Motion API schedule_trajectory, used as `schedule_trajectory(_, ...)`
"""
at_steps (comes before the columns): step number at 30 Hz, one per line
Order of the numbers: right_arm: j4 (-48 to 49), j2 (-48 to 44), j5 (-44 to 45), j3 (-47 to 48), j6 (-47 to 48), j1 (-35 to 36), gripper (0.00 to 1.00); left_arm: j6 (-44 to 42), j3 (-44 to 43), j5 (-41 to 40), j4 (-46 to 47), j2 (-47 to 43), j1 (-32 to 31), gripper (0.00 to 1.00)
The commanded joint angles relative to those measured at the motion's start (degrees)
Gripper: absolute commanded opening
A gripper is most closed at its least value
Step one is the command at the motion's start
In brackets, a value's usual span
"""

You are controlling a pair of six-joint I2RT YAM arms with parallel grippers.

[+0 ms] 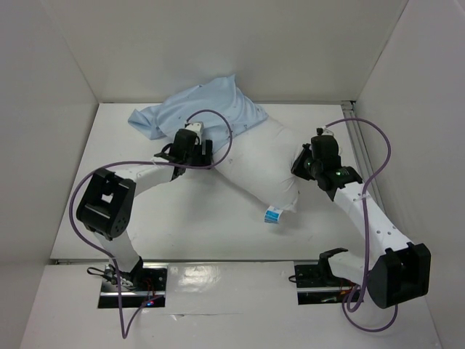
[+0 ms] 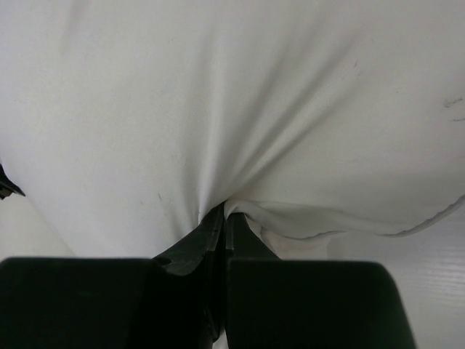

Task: Put the pillow into the pillowcase

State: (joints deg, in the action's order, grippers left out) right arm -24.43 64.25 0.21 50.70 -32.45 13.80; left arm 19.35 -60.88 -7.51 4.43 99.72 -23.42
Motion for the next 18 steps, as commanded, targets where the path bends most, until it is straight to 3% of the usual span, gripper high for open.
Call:
schedule_trajectory(1, 2.89, -0.26, -1.97, 3.71, 0.89, -0.09, 0.0, -2.22, -2.66, 4.61, -1.33, -0.06, -0.22, 0.94)
schedule_trajectory(6, 2.89, 0.26, -2.49, 3.71, 0.89, -0.09, 0.0, -3.09, -5.46, 1.89, -4.51, 2.22, -0.84, 0.95)
schedule_trajectory(12, 2.36, 0.26, -2.49, 4.23, 1.42, -0.09, 0.0, -0.55, -6.79, -7.33, -2.85, 3.9, -0.84, 0.78)
schedule_trajectory(18, 1.84, 0.26, -2.49, 4.76, 1.42, -0.09, 0.0, 0.25, -9.95, -7.6, -2.93, 5.13, 0.3, 0.72)
